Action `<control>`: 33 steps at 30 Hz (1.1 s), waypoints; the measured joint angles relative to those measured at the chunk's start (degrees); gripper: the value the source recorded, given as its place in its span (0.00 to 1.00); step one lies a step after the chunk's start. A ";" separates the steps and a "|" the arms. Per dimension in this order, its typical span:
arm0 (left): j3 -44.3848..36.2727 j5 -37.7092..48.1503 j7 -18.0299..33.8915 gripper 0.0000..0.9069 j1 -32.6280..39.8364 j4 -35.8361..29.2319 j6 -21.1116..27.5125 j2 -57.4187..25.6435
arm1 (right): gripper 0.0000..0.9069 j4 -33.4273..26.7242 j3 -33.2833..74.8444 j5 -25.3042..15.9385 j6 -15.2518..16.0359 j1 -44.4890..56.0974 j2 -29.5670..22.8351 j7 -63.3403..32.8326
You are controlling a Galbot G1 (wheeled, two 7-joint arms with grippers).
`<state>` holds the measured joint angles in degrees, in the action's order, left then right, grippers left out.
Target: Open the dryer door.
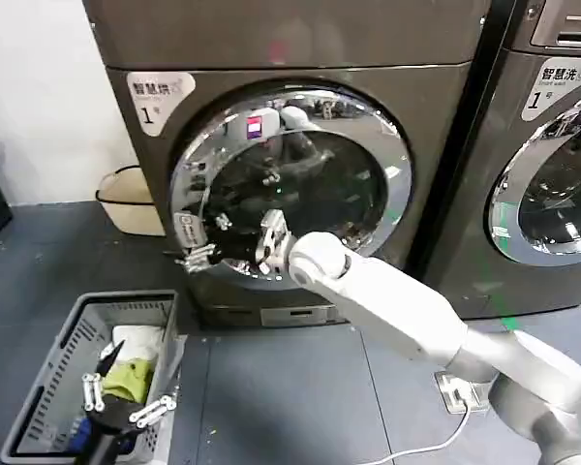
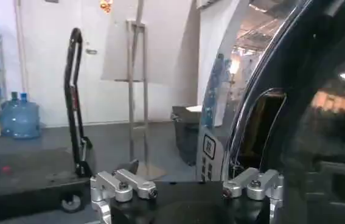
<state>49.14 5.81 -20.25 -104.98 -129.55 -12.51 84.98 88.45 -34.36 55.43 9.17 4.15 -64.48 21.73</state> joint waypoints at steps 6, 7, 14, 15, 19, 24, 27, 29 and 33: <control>0.82 1.77 3.67 1.00 2.66 1.48 5.16 -2.74 | 1.00 3.53 -0.36 1.73 0.58 0.35 2.98 1.25; 1.01 1.69 3.79 1.00 3.21 1.71 5.65 -3.24 | 1.00 4.14 -0.36 2.07 0.70 0.42 3.48 1.48; 2.98 3.75 5.19 1.00 9.42 4.18 9.56 -7.94 | 1.00 8.80 -0.38 3.74 0.92 0.88 7.35 4.61; 3.00 4.81 5.65 1.00 10.42 4.73 10.38 -8.90 | 1.00 9.37 -0.40 3.77 0.91 0.95 7.93 5.07; 2.71 7.28 6.47 1.00 13.90 6.66 12.15 -12.26 | 1.00 11.37 -0.40 4.06 0.75 1.25 9.93 7.05; 1.73 8.06 6.98 1.00 17.56 8.94 12.68 -16.60 | 1.00 13.67 -0.20 4.84 0.18 1.48 12.57 10.09; 0.87 8.03 7.30 1.00 19.42 10.49 12.79 -18.91 | 1.00 15.16 -0.03 5.10 -0.35 1.79 14.38 11.45; 0.16 8.09 7.37 1.00 20.62 11.62 13.05 -20.30 | 1.00 16.19 0.41 5.29 -0.56 2.21 15.52 12.11; -1.74 8.21 7.40 1.00 23.13 13.24 13.54 -22.76 | 1.00 17.92 1.45 5.48 -0.76 3.10 17.80 13.33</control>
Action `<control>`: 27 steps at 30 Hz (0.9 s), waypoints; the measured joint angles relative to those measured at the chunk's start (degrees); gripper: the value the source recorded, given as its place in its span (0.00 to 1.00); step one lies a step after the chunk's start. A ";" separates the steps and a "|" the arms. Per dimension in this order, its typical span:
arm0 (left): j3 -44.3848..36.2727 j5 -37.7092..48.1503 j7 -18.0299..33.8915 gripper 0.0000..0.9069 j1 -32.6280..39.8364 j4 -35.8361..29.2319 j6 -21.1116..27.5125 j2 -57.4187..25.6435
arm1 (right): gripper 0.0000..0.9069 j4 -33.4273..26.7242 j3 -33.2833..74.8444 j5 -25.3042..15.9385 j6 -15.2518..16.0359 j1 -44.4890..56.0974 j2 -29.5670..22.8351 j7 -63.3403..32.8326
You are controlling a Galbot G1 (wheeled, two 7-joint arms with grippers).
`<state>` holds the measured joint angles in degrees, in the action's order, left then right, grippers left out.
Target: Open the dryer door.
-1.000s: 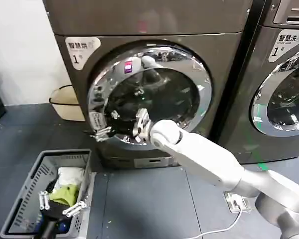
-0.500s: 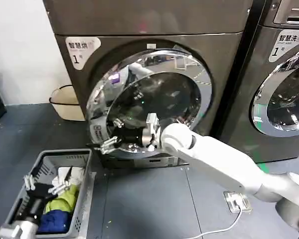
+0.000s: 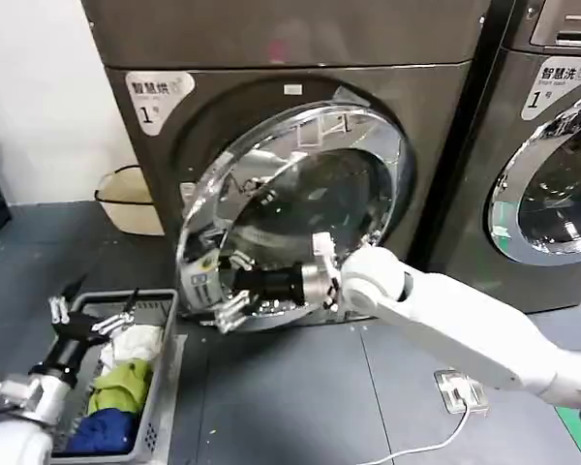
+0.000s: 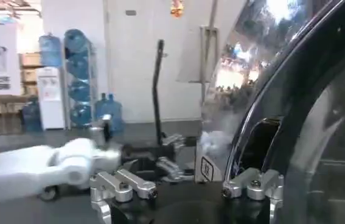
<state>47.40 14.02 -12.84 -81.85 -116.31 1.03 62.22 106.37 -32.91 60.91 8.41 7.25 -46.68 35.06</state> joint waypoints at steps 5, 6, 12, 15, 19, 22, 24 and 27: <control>-2.57 0.12 0.29 1.00 2.94 2.01 0.68 -2.62 | 1.00 2.65 1.96 -0.05 0.01 1.94 3.33 1.46; -3.26 0.12 0.29 1.00 3.71 2.41 0.83 -3.14 | 1.00 3.23 2.47 -0.14 0.09 2.43 4.06 1.68; -7.25 0.01 0.29 1.00 8.26 4.39 1.42 -5.35 | 1.00 7.11 6.65 -0.56 0.19 6.99 8.90 2.41; -9.66 0.24 -0.13 1.00 10.63 5.30 1.29 -6.48 | 1.00 8.90 9.93 -1.19 -0.18 10.39 11.35 2.13; -12.92 1.14 -1.34 1.00 13.68 6.64 0.78 -8.07 | 1.00 11.42 17.56 -1.60 -0.88 18.11 15.06 0.88; -14.90 2.50 -2.79 1.00 15.55 7.33 0.48 -9.14 | 1.00 12.69 25.16 -1.56 -1.37 25.61 17.23 -1.12; -16.30 3.56 -3.94 1.00 16.77 7.57 0.23 -9.87 | 1.00 13.38 30.50 -2.01 -1.50 30.78 18.47 -1.93; -18.58 4.32 -6.16 1.00 18.01 7.71 -0.89 -10.75 | 1.00 14.48 38.59 -3.86 -1.55 39.24 19.37 -2.59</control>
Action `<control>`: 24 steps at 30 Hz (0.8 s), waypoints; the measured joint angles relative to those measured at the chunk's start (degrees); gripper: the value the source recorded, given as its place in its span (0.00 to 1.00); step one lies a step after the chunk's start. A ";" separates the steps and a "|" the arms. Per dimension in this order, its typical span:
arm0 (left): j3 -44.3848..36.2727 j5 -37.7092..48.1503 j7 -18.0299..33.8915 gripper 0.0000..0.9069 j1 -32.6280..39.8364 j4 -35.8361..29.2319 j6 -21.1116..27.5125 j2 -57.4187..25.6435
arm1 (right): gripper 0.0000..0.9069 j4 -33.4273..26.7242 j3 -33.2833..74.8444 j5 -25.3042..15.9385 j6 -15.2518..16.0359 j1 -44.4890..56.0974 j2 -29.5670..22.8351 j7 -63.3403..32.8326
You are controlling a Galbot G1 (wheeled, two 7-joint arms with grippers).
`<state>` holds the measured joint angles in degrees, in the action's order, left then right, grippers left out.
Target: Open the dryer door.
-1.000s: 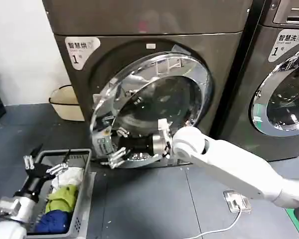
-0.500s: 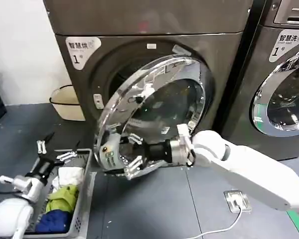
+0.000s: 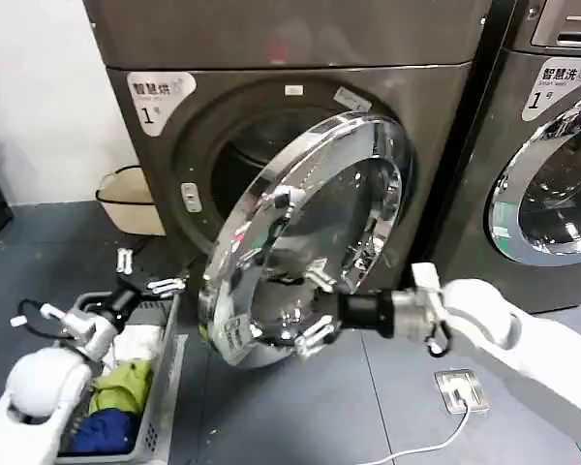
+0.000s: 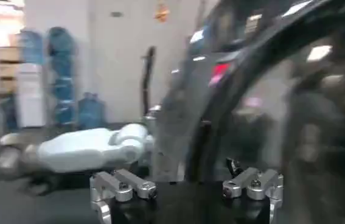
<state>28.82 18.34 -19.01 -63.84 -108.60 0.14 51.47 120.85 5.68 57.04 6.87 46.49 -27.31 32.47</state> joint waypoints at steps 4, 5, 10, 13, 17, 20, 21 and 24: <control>-3.01 0.29 -2.29 1.00 1.27 0.06 -1.39 -0.76 | 1.00 1.61 12.32 -0.57 0.15 11.96 -0.57 -2.54; -3.75 0.35 -2.47 1.00 1.60 0.07 -1.48 -0.81 | 1.00 2.04 15.50 -0.91 0.16 14.79 -0.96 -3.07; -7.45 1.22 -3.75 1.00 3.93 0.53 -2.33 -1.48 | 1.00 3.62 32.25 -4.48 -0.50 29.61 -4.33 -4.06; -9.04 1.73 -4.04 1.00 5.27 0.63 -2.53 -1.96 | 1.00 4.58 42.07 -6.76 -1.95 38.66 -7.56 -3.89; -10.80 2.05 -4.40 1.00 6.72 0.83 -3.00 -2.50 | 1.00 5.59 52.24 -9.11 -4.13 48.36 -12.70 -5.30; -12.27 2.22 -4.39 1.00 7.79 1.23 -3.36 -2.95 | 1.00 5.96 57.74 -11.08 -5.42 54.21 -16.84 -6.69; -12.71 2.42 -4.41 1.00 8.12 1.28 -3.43 -3.10 | 1.00 5.94 59.62 -12.07 -6.03 56.22 -18.42 -7.41; -13.99 3.24 -4.65 1.00 9.17 1.68 -3.80 -3.59 | 1.00 5.41 64.53 -15.06 -7.99 61.09 -22.73 -9.66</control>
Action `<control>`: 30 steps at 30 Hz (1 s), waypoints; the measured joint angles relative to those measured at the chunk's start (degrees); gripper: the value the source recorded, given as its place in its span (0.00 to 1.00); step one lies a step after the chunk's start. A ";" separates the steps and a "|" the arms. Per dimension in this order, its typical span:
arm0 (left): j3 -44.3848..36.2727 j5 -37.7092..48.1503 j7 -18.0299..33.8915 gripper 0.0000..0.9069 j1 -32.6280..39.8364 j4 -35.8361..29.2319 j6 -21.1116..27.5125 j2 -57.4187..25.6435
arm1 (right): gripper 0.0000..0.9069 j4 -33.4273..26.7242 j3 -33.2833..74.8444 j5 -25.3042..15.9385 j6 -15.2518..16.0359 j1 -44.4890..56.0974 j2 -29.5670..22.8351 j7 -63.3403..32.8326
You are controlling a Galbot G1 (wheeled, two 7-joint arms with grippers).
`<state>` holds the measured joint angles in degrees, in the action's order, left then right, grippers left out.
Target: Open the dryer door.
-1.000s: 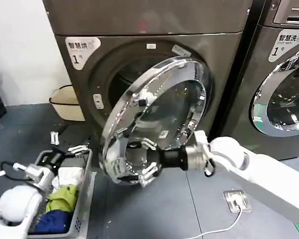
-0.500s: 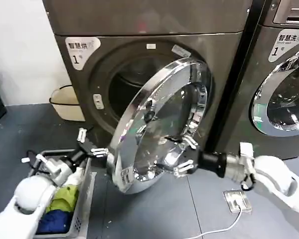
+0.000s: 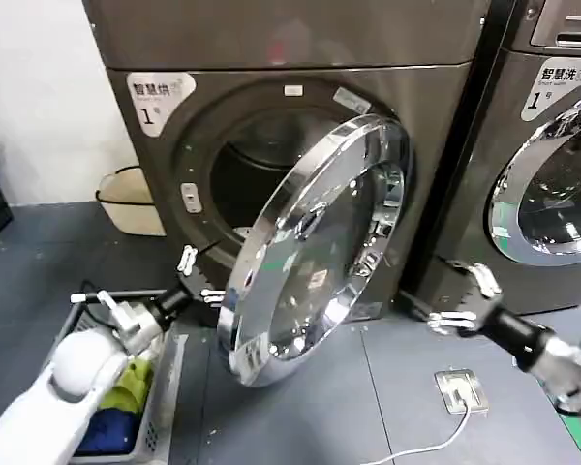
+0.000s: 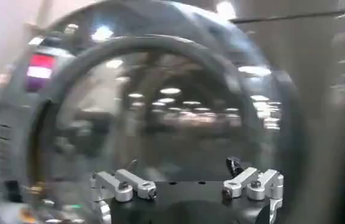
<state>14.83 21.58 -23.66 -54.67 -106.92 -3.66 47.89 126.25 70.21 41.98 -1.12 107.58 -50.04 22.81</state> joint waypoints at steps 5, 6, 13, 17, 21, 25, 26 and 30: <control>-2.39 1.67 -0.12 1.00 2.03 0.71 -0.39 -0.68 | 1.00 -0.43 6.10 -2.93 -1.80 4.97 -6.20 -3.54; -2.90 1.94 -0.12 1.00 2.49 0.77 -0.42 -0.68 | 1.00 -0.40 7.12 -3.23 -1.83 5.48 -7.34 -4.28; -6.70 2.82 0.00 1.00 5.86 1.70 -0.79 -0.08 | 1.00 -1.74 12.45 -8.01 -1.59 6.68 -15.71 -11.08; -9.21 3.00 0.18 1.00 8.06 2.51 -1.03 0.58 | 1.00 -3.52 15.17 -10.01 -1.19 6.09 -20.17 -14.80; -11.89 3.23 0.26 1.00 10.25 3.36 -1.37 1.16 | 1.00 -5.65 18.04 -12.14 -0.85 4.97 -24.17 -17.46; -14.59 3.46 0.48 1.00 12.42 3.97 -1.54 1.91 | 1.00 -7.64 20.63 -14.38 -0.61 3.75 -27.60 -17.86; -15.33 3.48 0.48 1.00 12.96 4.08 -1.55 2.10 | 1.00 -8.13 21.30 -15.14 -0.67 3.41 -28.38 -17.85; -18.01 3.64 0.57 1.00 15.15 4.79 -1.78 2.82 | 1.00 -10.70 24.02 -16.36 -0.68 1.98 -31.21 -18.21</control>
<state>-3.19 25.22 -23.08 -39.52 -102.13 -5.44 50.71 115.55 94.24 25.62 -1.80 109.56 -81.25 4.60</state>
